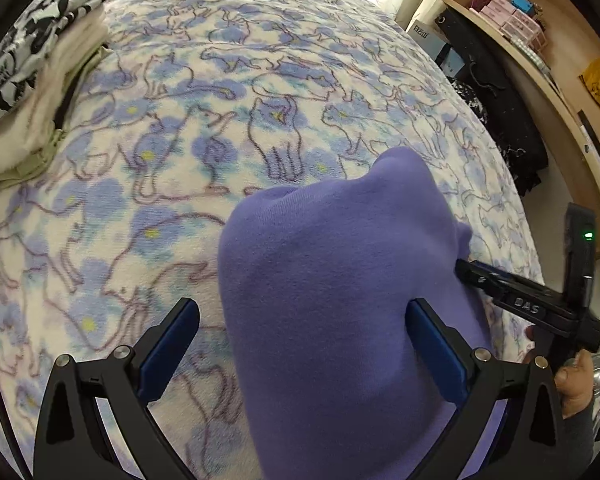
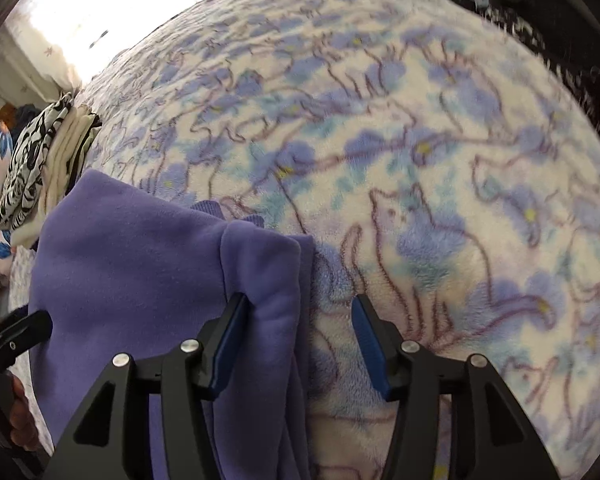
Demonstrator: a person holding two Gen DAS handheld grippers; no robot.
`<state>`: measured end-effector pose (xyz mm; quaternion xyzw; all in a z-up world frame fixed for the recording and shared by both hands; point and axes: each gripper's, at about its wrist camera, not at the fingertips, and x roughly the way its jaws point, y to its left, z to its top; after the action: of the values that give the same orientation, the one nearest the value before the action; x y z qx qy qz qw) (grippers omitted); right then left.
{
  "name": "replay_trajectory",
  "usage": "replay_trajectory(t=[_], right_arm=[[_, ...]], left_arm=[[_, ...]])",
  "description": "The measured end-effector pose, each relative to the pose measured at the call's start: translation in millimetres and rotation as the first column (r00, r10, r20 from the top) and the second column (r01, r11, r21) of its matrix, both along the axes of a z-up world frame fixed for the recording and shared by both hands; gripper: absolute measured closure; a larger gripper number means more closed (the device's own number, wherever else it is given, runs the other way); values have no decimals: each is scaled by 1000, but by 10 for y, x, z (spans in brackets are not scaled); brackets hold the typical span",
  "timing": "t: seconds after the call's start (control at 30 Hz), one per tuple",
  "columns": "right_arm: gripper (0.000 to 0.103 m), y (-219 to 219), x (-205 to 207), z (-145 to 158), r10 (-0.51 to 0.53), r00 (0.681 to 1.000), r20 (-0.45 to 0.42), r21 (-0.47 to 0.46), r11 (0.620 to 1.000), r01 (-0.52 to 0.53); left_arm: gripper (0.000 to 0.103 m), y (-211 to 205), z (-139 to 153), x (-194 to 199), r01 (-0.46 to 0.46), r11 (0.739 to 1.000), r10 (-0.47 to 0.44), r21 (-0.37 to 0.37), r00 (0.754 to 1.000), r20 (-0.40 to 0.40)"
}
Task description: Fold large clothes
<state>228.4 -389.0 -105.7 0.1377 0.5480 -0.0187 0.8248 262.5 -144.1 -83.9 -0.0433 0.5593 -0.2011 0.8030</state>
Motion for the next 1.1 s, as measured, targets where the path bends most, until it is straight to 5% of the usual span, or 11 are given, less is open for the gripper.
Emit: replay_trajectory(t=[0.3, 0.67, 0.87, 1.1], right_arm=[[48, 147, -261, 436, 44, 998, 38, -1, 999, -44], [18, 204, -648, 871, 106, 989, 100, 84, 990, -114], [7, 264, -768, 905, 182, 975, 128, 136, 971, -199], [6, 294, -826, 722, 234, 967, 102, 167, 954, -248]], left_arm=[[1, 165, 388, -217, -62, 997, 60, 37, 997, 43], [1, 345, 757, -682, -63, 998, 60, 19, 992, 112], [1, 359, 712, -861, -55, 998, 55, 2, 992, 111], [1, 319, 388, -967, -28, 999, 29, -30, 999, 24]])
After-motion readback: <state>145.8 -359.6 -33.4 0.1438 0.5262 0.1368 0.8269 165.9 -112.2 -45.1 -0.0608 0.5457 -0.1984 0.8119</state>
